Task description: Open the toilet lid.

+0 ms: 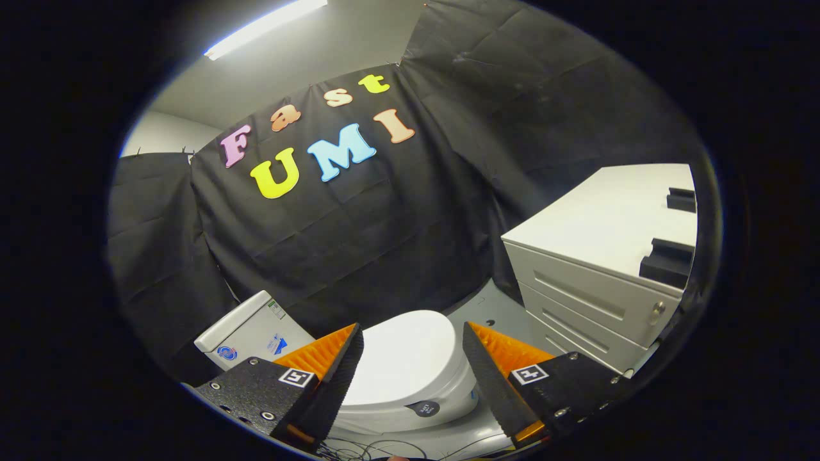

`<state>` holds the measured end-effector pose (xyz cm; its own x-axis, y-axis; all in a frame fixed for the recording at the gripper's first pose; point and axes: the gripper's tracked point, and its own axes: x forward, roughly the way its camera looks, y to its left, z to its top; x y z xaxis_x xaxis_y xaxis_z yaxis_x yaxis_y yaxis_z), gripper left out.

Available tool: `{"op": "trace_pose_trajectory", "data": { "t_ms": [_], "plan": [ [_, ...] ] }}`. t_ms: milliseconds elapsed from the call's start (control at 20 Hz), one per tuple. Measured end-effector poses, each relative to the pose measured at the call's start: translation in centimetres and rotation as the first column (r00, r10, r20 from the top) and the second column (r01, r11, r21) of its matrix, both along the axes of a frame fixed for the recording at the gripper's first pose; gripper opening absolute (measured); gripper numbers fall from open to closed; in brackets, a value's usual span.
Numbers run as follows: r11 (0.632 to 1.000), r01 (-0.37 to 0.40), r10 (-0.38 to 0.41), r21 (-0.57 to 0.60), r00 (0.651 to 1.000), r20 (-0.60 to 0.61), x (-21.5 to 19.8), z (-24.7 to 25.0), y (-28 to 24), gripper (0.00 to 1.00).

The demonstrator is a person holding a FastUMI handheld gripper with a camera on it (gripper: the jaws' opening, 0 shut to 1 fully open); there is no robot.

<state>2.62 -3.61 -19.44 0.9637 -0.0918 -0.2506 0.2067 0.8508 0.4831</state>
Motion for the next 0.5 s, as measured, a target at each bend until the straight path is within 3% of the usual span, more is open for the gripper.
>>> {"op": "trace_pose_trajectory", "data": {
  "t_ms": [300, 500],
  "plan": [
    [0.984, -0.004, 0.013, 0.176, 0.999, -0.051, 0.9, -5.3, 2.6, 0.96],
    [0.987, 0.017, 0.011, 0.163, 0.986, -0.166, 1.1, -10.2, 3.6, 0.96]
  ]
}}
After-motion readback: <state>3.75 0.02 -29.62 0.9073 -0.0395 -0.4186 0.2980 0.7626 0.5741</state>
